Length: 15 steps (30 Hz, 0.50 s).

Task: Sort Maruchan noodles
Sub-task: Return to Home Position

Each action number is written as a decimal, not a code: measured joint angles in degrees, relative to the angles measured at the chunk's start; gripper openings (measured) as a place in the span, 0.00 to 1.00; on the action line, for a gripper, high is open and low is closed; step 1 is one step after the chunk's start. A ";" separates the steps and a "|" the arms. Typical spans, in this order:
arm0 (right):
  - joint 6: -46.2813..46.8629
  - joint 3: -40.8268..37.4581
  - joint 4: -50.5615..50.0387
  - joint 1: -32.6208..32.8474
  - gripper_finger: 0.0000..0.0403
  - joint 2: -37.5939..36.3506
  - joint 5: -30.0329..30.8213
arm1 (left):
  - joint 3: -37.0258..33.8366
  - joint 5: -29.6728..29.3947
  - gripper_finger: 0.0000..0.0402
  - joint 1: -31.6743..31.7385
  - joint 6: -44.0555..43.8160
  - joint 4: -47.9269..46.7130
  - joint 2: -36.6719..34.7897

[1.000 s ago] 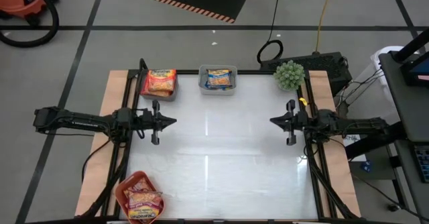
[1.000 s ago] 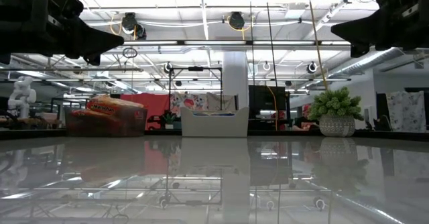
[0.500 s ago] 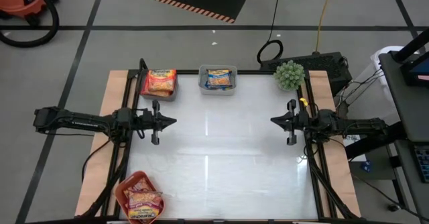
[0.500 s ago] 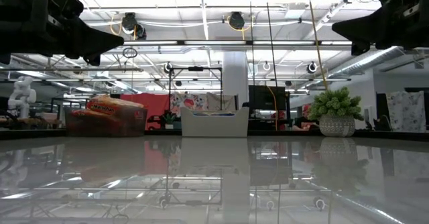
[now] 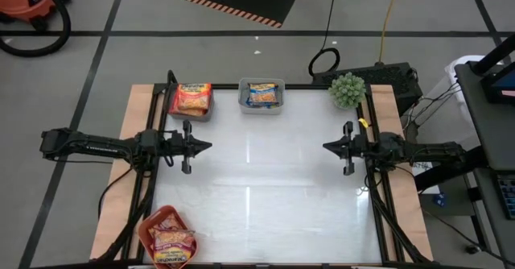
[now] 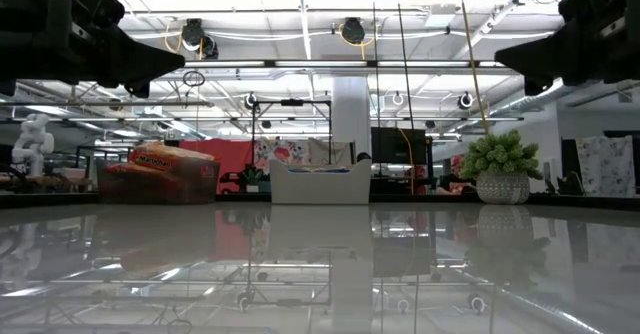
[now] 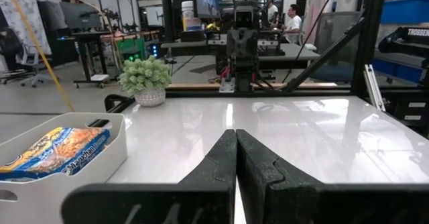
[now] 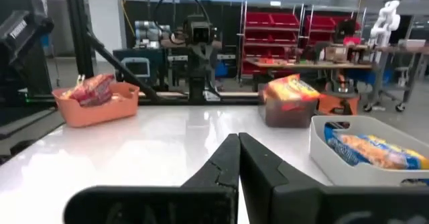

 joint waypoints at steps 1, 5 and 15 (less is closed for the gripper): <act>-0.28 -0.02 0.16 0.00 0.00 -0.02 0.00 | 0.00 0.00 0.01 0.00 0.00 0.00 0.00; -1.16 -0.07 -0.06 0.00 0.00 0.00 0.00 | 0.00 0.00 0.01 0.02 0.04 -0.41 0.00; -1.11 -0.22 -0.10 0.00 0.00 0.02 -0.02 | 0.00 2.41 0.01 0.11 1.92 -3.12 -0.13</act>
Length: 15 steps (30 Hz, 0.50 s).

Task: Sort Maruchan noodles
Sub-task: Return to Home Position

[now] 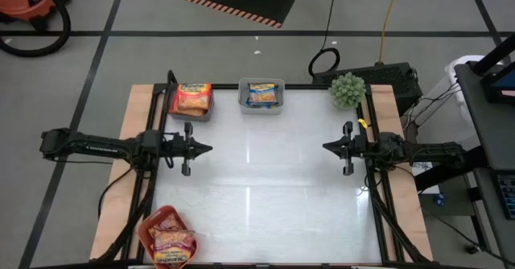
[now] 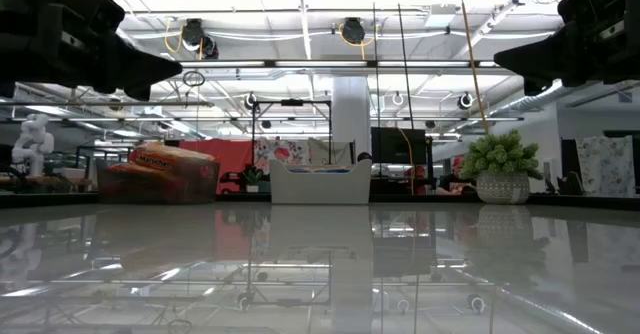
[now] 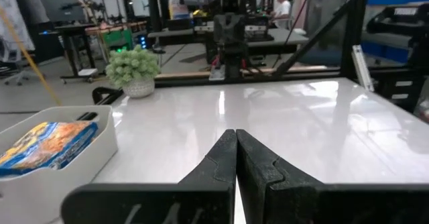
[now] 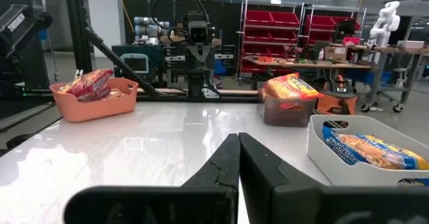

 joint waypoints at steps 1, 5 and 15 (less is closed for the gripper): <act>0.00 0.00 0.01 0.00 0.00 0.00 0.02 | 0.00 0.25 0.01 0.00 -0.18 0.33 -0.04; 0.00 0.00 0.01 0.00 0.00 0.00 0.02 | 0.00 0.24 0.01 0.00 -0.81 -0.10 -1.93; 0.03 -0.07 0.01 0.00 0.00 0.00 0.02 | 0.00 -1.64 0.01 0.00 -3.49 -10.01 -11.78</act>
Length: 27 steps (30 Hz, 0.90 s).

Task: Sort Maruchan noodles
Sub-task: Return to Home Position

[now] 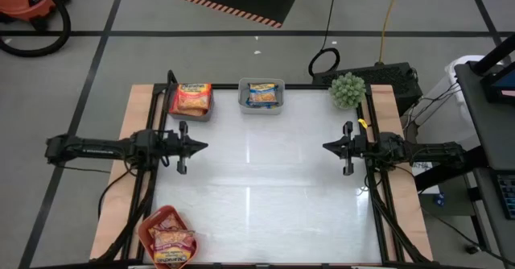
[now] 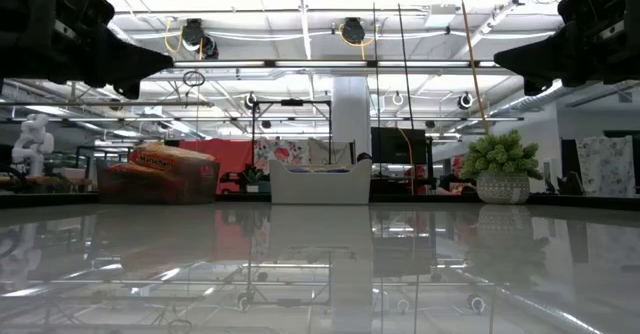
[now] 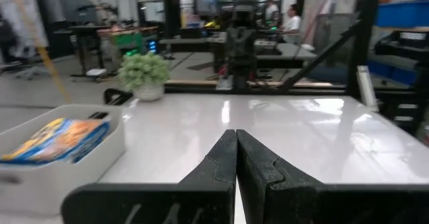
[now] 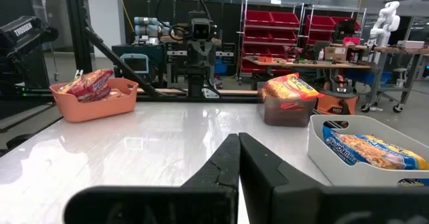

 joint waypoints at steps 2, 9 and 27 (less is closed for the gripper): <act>0.02 0.00 0.00 0.00 0.00 0.00 0.00 | 0.00 -1.84 0.01 0.00 -0.18 -2.97 -2.03; 0.02 -0.02 0.00 0.00 0.00 0.00 -0.01 | 0.00 -2.95 0.01 0.00 0.11 -10.51 -8.00; 0.03 -0.02 -0.01 0.00 0.00 0.02 -0.02 | 0.07 -2.06 0.01 -3.92 -0.55 -18.63 -15.50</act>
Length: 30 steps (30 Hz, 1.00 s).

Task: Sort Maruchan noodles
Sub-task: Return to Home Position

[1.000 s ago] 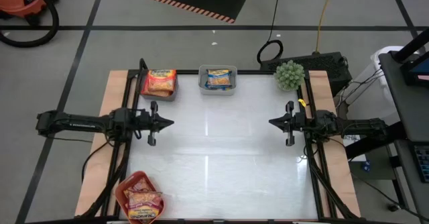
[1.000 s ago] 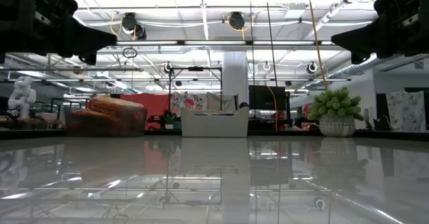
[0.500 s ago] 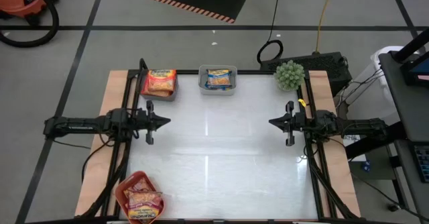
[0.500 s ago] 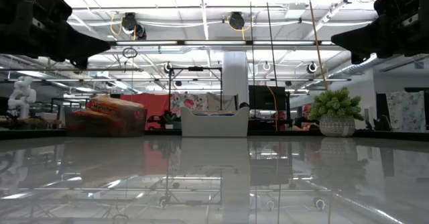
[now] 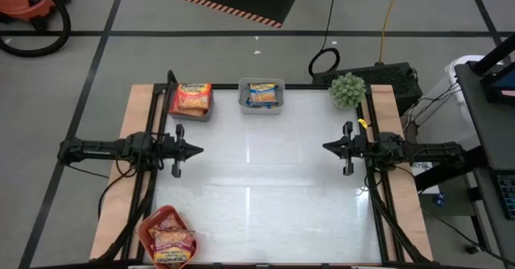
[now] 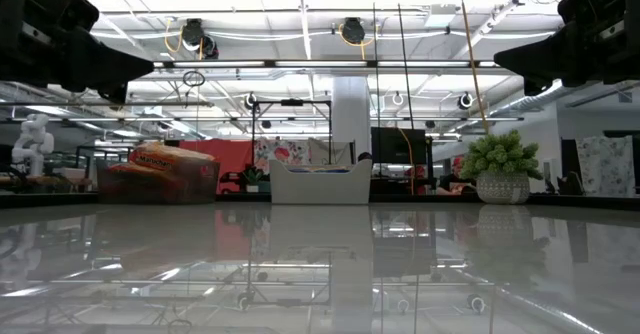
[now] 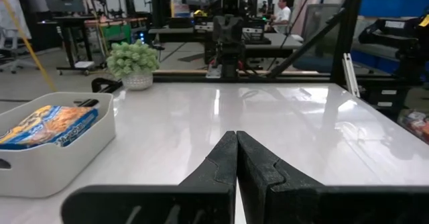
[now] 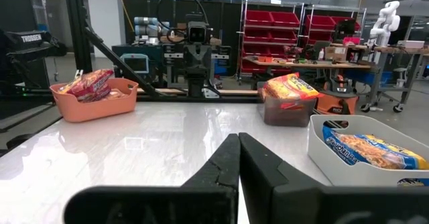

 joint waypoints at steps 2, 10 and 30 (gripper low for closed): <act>-0.01 0.00 0.01 0.00 0.00 -0.01 0.00 | 0.00 0.00 0.01 -0.36 0.04 -0.04 0.00; 0.00 0.00 0.01 0.00 0.00 0.01 0.00 | 0.00 0.08 0.01 -2.67 -0.84 -0.22 0.00; 0.01 0.00 -0.01 0.00 0.00 0.01 0.00 | -0.04 1.25 0.01 -3.84 3.25 -0.02 0.07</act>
